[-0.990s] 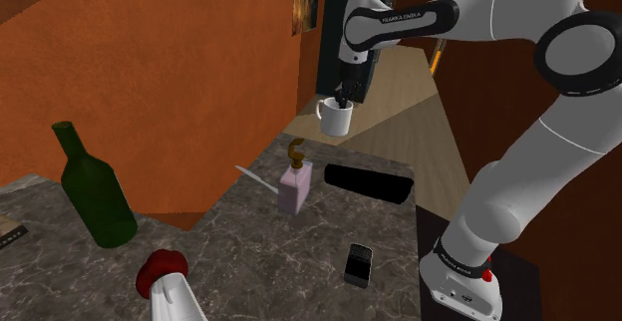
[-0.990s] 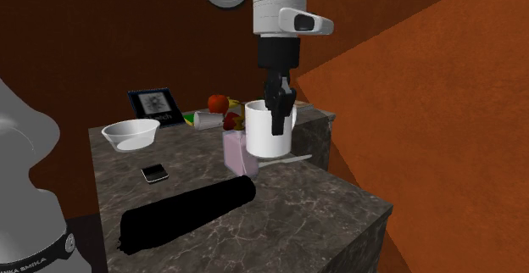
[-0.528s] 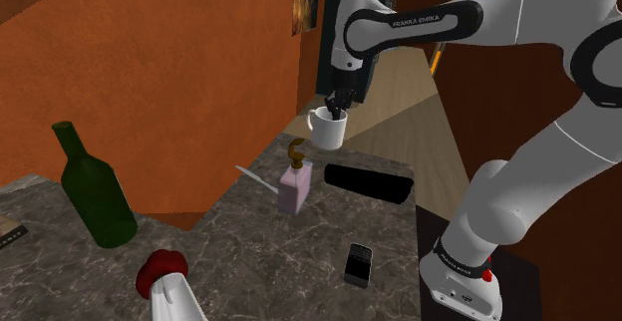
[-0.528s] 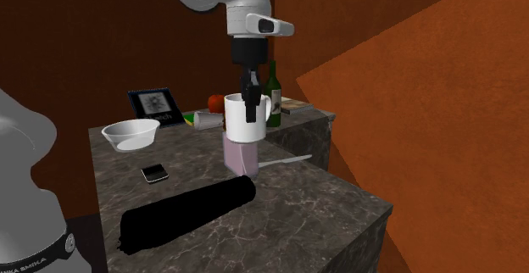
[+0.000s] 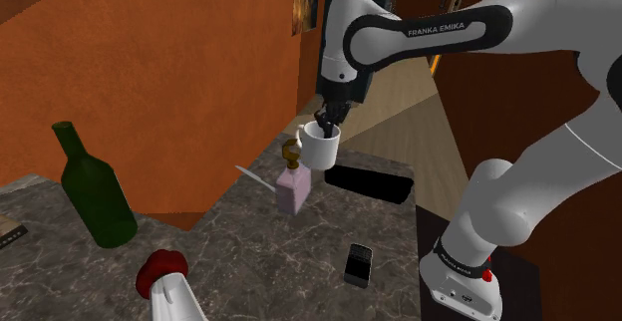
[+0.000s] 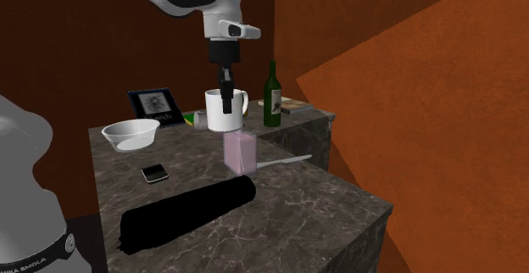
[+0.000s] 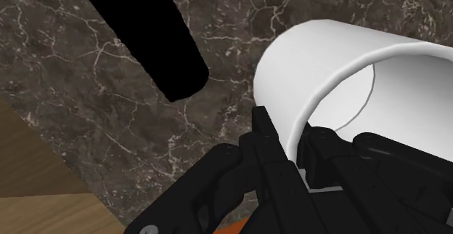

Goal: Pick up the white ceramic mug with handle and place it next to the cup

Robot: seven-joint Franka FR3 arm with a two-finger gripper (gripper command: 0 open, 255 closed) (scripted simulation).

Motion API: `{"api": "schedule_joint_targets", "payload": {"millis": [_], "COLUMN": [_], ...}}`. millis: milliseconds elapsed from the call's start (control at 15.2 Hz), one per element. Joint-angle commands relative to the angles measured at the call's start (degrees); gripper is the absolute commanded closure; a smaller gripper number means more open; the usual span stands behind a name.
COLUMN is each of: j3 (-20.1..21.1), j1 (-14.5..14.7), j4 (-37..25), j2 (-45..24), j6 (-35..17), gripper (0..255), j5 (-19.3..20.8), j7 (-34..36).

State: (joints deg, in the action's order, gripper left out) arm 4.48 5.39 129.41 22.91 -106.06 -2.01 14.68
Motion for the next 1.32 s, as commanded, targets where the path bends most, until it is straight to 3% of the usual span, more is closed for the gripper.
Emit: {"api": "schedule_joint_targets", "payload": {"millis": [0,594,1254], "j3": [2.0,11.2,21.9], "j1": [1.2,6.2,10.6], "j4": [0.0,-1.0,-8.1], "j2": [0.6,0.4,-6.1], "j6": [0.6,0.7,0.4], "gripper": [255,255,255], "j5": [-0.9,-4.7,-6.1], "j7": [2.9,15.4,30.3]}}
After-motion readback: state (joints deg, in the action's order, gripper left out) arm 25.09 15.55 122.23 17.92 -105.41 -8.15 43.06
